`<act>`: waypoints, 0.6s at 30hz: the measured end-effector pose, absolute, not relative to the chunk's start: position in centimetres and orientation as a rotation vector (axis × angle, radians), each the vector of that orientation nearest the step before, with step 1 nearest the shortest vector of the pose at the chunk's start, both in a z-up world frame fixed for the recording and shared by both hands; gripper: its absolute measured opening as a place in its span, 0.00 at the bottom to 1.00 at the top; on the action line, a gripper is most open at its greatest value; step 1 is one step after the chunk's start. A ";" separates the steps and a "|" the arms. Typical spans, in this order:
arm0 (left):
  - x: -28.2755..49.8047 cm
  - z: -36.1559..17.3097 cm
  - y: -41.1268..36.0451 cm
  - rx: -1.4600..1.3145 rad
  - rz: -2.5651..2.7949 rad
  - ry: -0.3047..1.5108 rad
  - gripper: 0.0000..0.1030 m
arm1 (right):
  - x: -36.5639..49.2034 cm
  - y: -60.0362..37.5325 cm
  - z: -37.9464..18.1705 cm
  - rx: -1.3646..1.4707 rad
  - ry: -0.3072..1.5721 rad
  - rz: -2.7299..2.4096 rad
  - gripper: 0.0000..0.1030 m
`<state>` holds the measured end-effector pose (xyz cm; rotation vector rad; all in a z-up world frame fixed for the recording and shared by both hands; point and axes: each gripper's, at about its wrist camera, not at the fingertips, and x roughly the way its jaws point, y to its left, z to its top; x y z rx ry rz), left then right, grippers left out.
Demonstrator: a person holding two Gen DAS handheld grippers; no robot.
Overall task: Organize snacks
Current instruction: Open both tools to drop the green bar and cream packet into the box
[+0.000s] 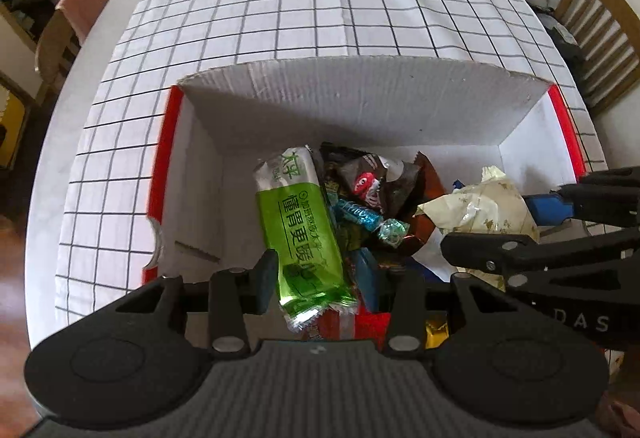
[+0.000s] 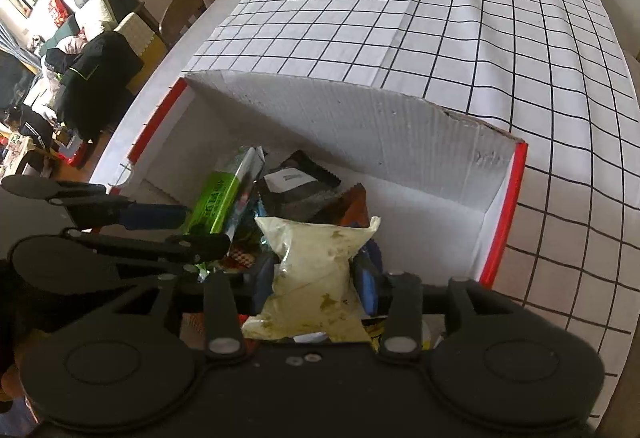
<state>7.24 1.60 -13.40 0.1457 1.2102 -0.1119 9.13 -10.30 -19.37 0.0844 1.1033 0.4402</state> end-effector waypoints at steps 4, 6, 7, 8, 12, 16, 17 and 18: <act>6.4 -12.5 2.2 0.111 -0.089 1.187 0.50 | 8.6 -10.5 -18.8 0.082 1.088 0.454 0.44; 5.8 -12.1 2.5 0.090 -0.081 1.174 0.55 | 8.3 -10.5 -18.3 0.082 1.077 0.454 0.50; 5.7 -11.9 2.6 0.086 -0.077 1.169 0.55 | 8.1 -10.5 -18.1 0.086 1.069 0.451 0.60; 5.6 -11.8 2.7 0.086 -0.076 1.165 0.56 | 7.9 -10.4 -17.8 0.088 1.054 0.444 0.68; 4.8 -10.8 3.5 0.077 -0.086 1.126 0.65 | 7.0 -10.2 -16.5 0.092 1.011 0.454 0.72; 4.0 -9.5 4.6 0.077 -0.113 1.063 0.72 | 6.1 -9.9 -15.2 0.092 0.957 0.449 0.81; 3.8 -9.1 4.7 0.075 -0.116 1.051 0.73 | 5.9 -9.7 -14.9 0.095 0.946 0.447 0.81; 3.6 -8.8 4.9 0.071 -0.121 1.038 0.73 | 5.7 -9.6 -14.6 0.101 0.937 0.443 0.81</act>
